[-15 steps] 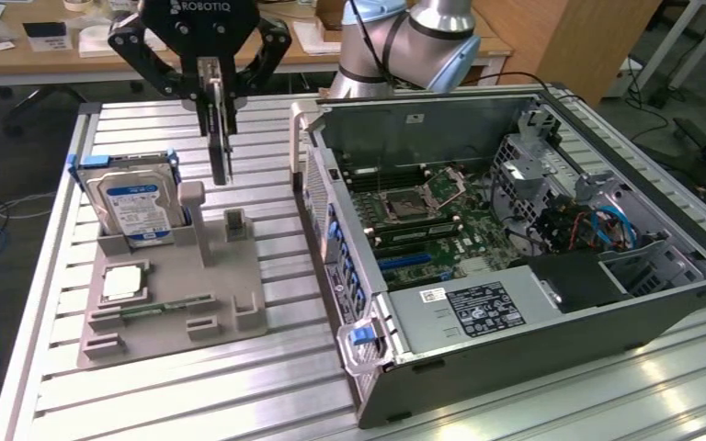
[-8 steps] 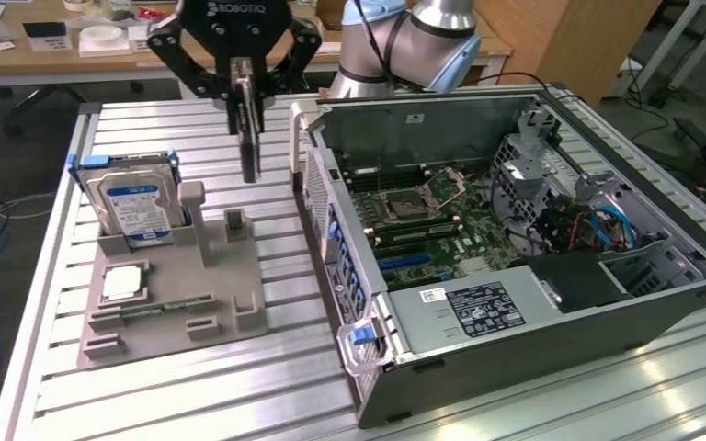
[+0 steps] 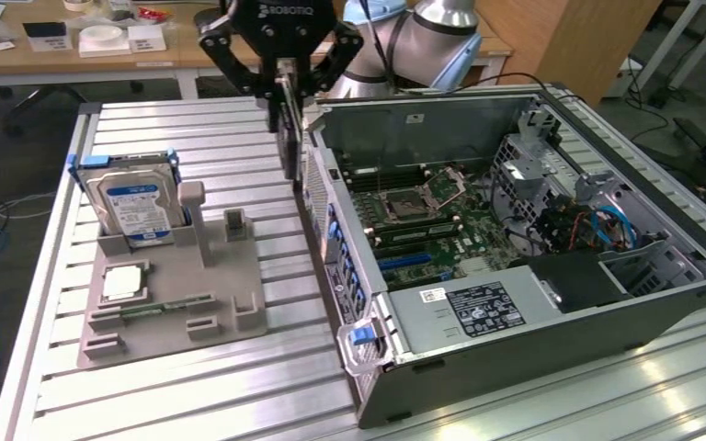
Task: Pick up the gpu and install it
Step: 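Pick up the gpu and move the gpu toward the slot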
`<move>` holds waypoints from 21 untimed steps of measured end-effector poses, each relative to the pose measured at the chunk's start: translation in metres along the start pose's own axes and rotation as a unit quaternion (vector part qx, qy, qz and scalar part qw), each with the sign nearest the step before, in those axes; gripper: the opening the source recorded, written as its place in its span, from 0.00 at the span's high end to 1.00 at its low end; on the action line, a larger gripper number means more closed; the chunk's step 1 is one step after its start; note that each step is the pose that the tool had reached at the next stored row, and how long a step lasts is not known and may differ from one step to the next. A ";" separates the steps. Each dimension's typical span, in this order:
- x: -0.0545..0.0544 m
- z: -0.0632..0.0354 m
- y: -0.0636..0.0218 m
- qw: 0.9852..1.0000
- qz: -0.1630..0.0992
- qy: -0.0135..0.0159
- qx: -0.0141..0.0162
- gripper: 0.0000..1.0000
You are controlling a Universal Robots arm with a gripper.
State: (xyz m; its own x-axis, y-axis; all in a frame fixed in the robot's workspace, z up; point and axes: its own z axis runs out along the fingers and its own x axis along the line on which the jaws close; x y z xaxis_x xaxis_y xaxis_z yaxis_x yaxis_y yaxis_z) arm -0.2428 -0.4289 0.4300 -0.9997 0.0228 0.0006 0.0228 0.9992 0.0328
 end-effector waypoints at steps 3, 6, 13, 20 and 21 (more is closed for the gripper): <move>-0.014 0.0006 0.0003 1.000 0.000 0.000 0.000 0.72; -0.027 0.0012 0.0006 1.000 0.000 0.000 0.000 0.72; -0.059 0.0032 0.0013 1.000 0.000 0.000 0.000 0.72; -0.091 0.0057 0.0019 1.000 0.000 0.000 0.000 0.72; -0.095 0.0063 0.0020 1.000 0.000 0.000 0.000 0.72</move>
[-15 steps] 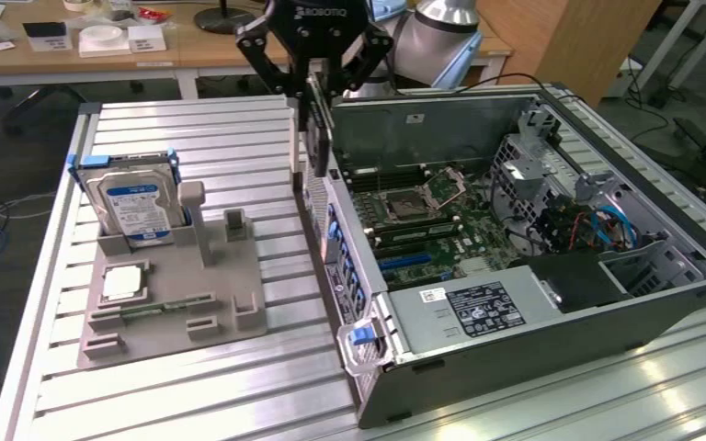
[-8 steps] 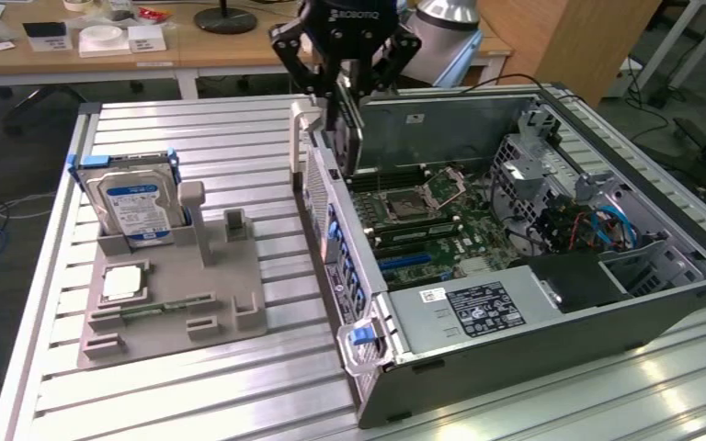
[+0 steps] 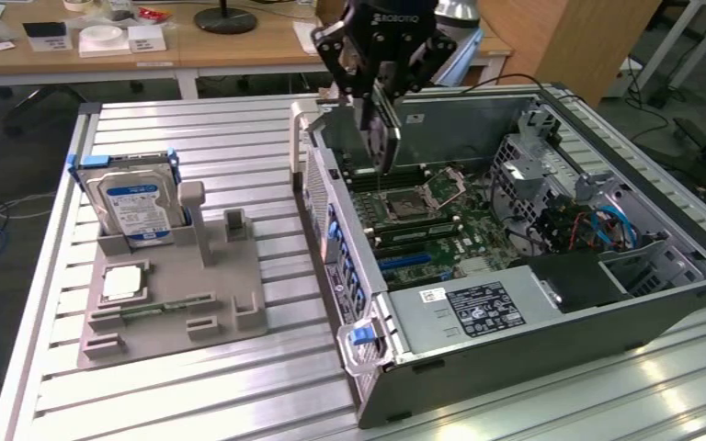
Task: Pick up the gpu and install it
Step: 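Pick up the gpu and move the gpu toward the slot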
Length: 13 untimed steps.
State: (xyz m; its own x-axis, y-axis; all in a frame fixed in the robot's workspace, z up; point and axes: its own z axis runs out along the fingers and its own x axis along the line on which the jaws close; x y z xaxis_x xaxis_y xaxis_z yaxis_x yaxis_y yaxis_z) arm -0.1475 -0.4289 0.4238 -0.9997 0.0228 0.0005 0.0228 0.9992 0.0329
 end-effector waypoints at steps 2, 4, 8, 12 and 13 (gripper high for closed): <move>-0.009 0.0010 0.0002 1.000 0.000 0.000 0.000 0.72; -0.018 0.0019 0.0003 1.000 0.000 0.000 0.000 0.72; -0.036 0.0037 0.0007 1.000 0.000 0.000 0.000 0.72; -0.055 0.0051 0.0011 1.000 0.000 0.000 0.000 0.72; -0.059 0.0055 0.0012 1.000 0.000 0.000 0.000 0.72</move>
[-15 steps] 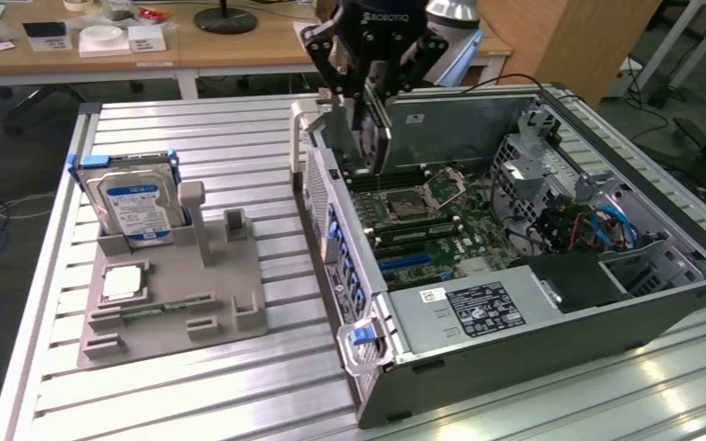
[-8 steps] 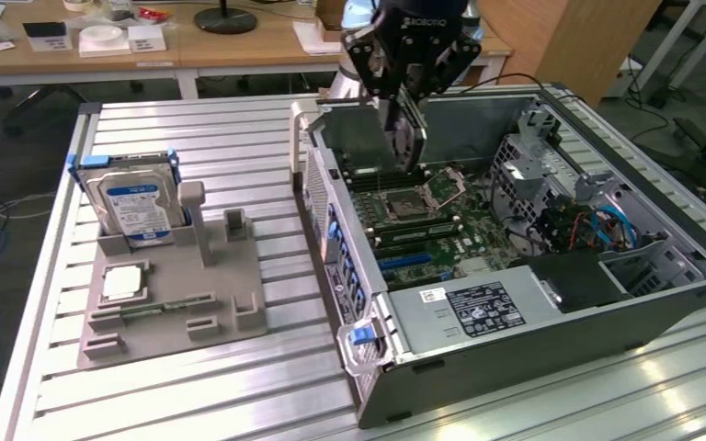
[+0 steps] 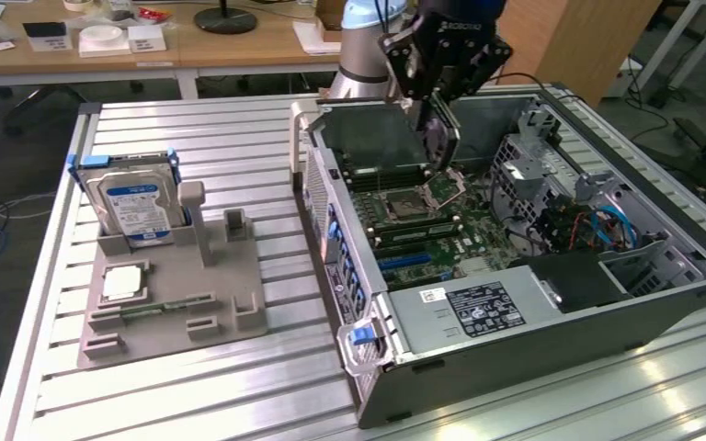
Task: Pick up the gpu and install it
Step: 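Pick up the gpu and move the gpu toward the slot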
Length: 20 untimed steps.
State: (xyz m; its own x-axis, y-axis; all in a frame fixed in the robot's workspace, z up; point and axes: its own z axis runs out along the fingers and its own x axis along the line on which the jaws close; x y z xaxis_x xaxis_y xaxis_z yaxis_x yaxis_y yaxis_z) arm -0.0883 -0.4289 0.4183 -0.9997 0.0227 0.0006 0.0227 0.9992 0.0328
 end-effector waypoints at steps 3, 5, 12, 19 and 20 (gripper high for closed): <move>-0.014 0.0008 0.0003 1.000 0.000 0.000 0.000 0.72; -0.023 0.0013 0.0005 1.000 0.000 0.000 0.000 0.72; -0.055 0.0027 0.0012 1.000 0.000 0.000 0.000 0.72; -0.059 0.0029 0.0013 1.000 0.000 0.000 0.000 0.72; -0.059 0.0029 0.0012 1.000 0.000 0.000 0.000 0.72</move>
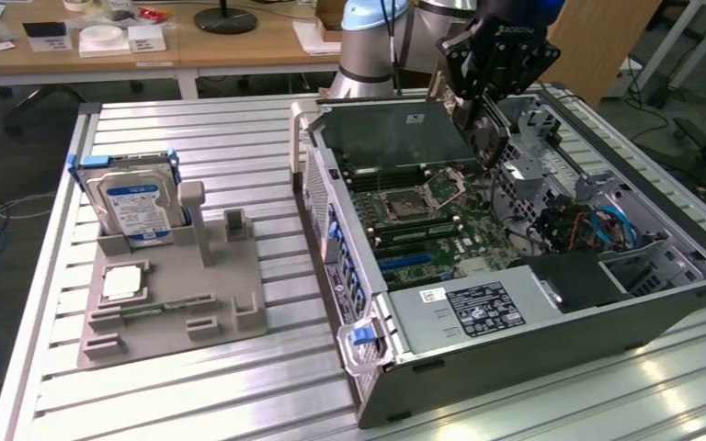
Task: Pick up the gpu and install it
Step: 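Pick up the gpu and move the gpu toward the slot, then insert the gpu into the slot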
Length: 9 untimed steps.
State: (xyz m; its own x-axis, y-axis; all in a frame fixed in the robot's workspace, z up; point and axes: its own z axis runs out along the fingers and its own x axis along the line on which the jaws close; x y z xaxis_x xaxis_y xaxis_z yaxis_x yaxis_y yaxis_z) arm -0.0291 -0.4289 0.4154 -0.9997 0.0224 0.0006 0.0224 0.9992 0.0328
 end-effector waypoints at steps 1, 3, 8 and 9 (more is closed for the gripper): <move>0.000 0.0000 0.0000 1.000 0.000 0.000 0.000 0.72; 0.000 0.0000 0.0000 1.000 0.000 0.000 0.000 0.72; 0.000 0.0000 0.0000 1.000 -0.004 0.000 0.000 0.72; 0.000 0.0000 0.0000 1.000 -0.010 0.000 0.000 0.72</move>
State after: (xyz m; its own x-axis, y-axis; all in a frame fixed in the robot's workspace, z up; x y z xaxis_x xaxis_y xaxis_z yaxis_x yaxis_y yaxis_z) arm -0.0291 -0.4289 0.4154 -1.0000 0.0031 0.0005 0.0031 0.9995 0.0328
